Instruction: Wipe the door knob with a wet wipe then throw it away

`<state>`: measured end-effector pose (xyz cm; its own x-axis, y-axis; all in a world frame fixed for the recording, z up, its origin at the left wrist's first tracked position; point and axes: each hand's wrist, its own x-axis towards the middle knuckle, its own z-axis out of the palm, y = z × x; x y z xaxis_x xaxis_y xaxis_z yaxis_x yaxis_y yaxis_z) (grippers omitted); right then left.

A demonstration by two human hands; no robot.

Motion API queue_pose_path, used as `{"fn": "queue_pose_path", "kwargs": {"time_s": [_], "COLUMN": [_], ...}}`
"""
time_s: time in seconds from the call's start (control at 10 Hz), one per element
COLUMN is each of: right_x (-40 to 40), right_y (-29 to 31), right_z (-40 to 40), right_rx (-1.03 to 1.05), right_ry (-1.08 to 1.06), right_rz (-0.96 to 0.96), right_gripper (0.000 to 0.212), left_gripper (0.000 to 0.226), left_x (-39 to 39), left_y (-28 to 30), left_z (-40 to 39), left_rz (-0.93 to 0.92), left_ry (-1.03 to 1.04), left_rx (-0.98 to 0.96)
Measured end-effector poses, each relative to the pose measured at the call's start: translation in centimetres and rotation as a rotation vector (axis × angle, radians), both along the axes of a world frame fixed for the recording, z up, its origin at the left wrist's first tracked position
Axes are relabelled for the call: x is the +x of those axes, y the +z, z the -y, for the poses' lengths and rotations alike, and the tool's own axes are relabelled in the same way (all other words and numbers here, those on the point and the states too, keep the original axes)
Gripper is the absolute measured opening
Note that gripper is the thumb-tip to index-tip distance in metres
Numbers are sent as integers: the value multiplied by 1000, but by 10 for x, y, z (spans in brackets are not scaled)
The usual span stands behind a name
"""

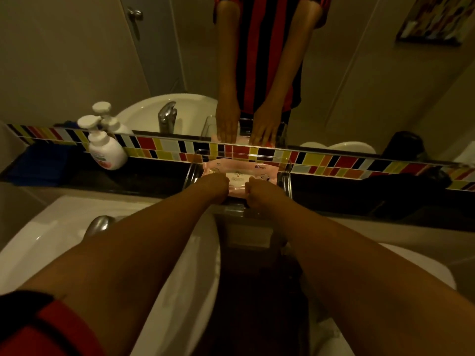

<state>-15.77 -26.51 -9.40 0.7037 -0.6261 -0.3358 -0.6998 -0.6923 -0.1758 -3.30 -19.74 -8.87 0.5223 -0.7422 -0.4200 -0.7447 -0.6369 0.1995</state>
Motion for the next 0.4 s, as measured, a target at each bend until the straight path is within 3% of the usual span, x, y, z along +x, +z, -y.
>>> {"fn": "queue_pose_path", "kwargs": {"time_s": [0.1, 0.2, 0.3, 0.4], "right_x": [-1, 3, -7, -24], "right_y": [11, 16, 27, 38], "right_z": [-1, 2, 14, 13], "right_rx": [-176, -183, -182, -282], "right_ry": [111, 159, 195, 235], "right_rz": [-136, -186, -128, -61], "right_gripper": [44, 44, 42, 42], "left_gripper": [40, 37, 33, 36], "left_x": [-6, -9, -7, -21], "left_y": [11, 13, 22, 48], "left_z": [-7, -9, -18, -45], "left_rz": [-37, -30, -50, 100], "left_ry": [37, 7, 35, -20], "left_rx": [-35, -5, -71, -120]}}
